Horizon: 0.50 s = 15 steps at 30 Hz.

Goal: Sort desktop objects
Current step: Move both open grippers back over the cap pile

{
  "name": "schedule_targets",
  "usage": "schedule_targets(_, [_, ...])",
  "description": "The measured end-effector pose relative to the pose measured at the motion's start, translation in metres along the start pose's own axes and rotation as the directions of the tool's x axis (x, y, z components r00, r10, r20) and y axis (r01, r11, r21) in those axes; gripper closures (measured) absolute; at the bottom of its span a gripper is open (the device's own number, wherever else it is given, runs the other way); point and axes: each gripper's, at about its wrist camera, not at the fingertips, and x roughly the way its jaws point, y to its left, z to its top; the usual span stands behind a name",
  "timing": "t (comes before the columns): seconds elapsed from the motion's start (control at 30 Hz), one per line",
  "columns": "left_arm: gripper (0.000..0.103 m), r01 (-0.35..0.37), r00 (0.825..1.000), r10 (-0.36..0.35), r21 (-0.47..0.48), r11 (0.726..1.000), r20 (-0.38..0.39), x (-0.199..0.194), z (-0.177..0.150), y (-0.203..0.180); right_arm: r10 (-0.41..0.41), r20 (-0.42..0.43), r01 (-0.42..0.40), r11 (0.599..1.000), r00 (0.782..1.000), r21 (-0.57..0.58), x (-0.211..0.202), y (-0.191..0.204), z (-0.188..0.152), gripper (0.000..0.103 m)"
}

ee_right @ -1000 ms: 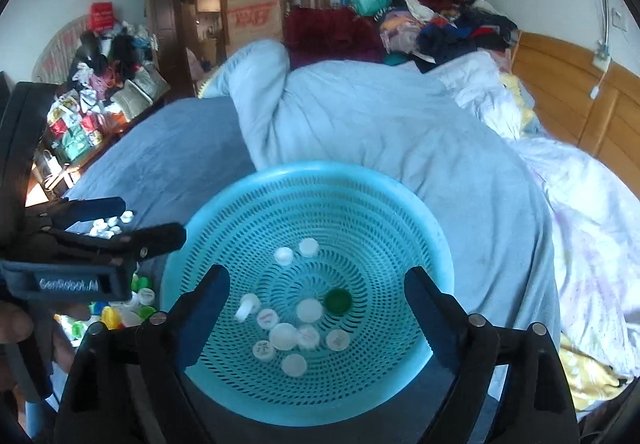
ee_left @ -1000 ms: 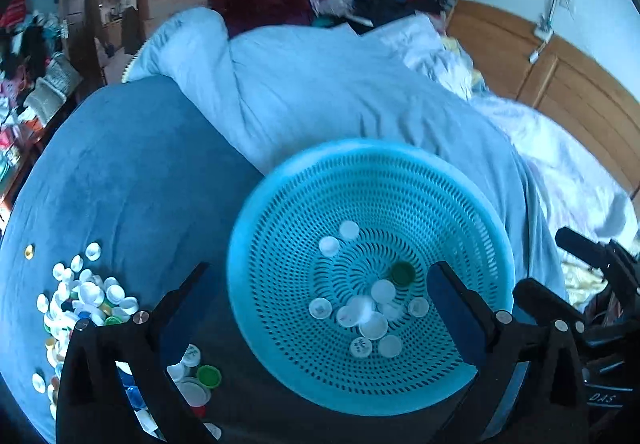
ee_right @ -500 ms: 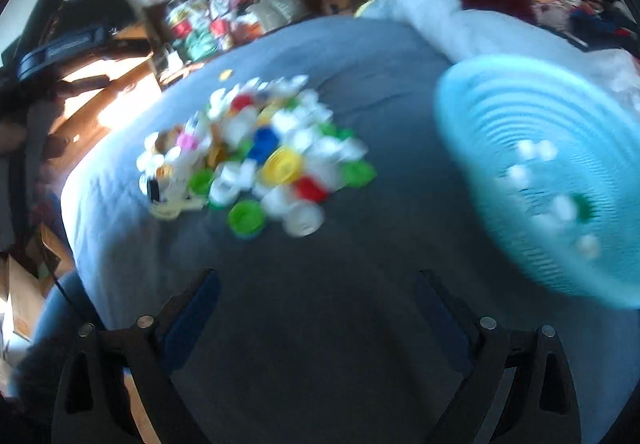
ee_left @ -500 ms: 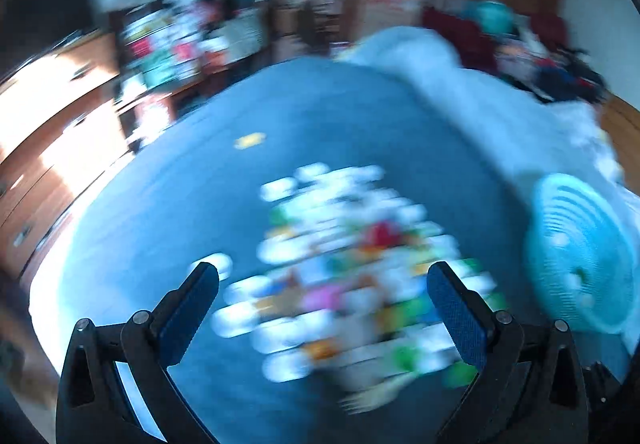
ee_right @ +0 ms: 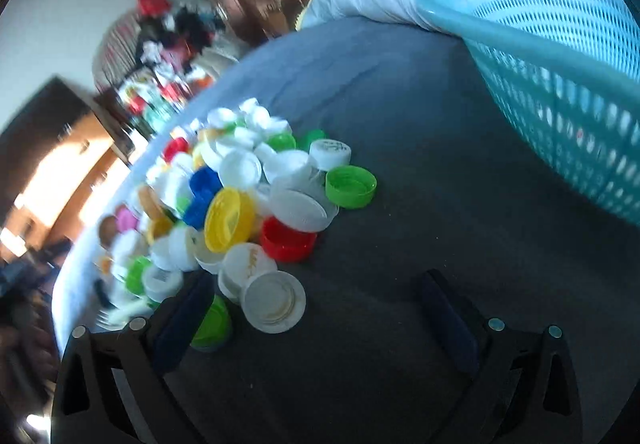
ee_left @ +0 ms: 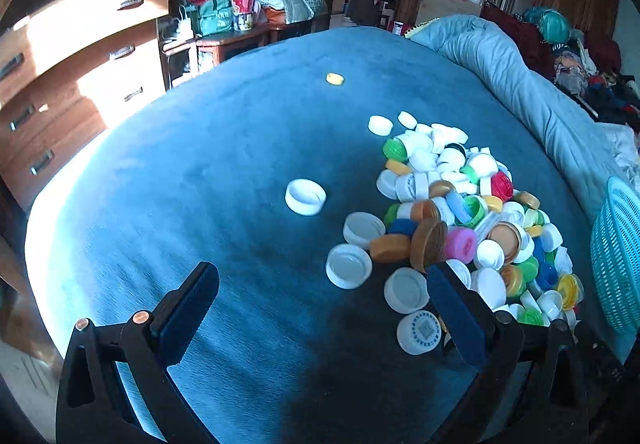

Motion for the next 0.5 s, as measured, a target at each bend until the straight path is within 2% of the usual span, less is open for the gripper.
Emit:
schedule_targets(0.2, [0.002,0.033,0.999,-0.033,-0.029,0.999,0.009,-0.004,0.005,0.001,0.174,0.082,-0.183,0.975,0.981,0.123,-0.01,-0.028,-0.004,0.0])
schedule_targets(0.27, [0.002,0.042,0.999,-0.042,-0.028,0.999,0.014,-0.005,0.007,-0.002,0.186,0.09,-0.197,0.972,0.978,0.128,-0.011,-0.026,-0.004,0.0])
schedule_targets(0.37, [0.002,0.053,0.999,-0.052,-0.033,0.998,0.01,-0.005,0.007,-0.006,0.165,0.074,-0.173,0.978,0.983,0.117,-0.01,-0.02,-0.003,0.0])
schedule_targets(0.5, [0.002,0.055,0.998,-0.056,-0.025,0.998,-0.019,-0.001,0.004,-0.009,0.161,0.07,-0.168,0.979,0.984,0.114,-0.011,-0.02,-0.002,0.0])
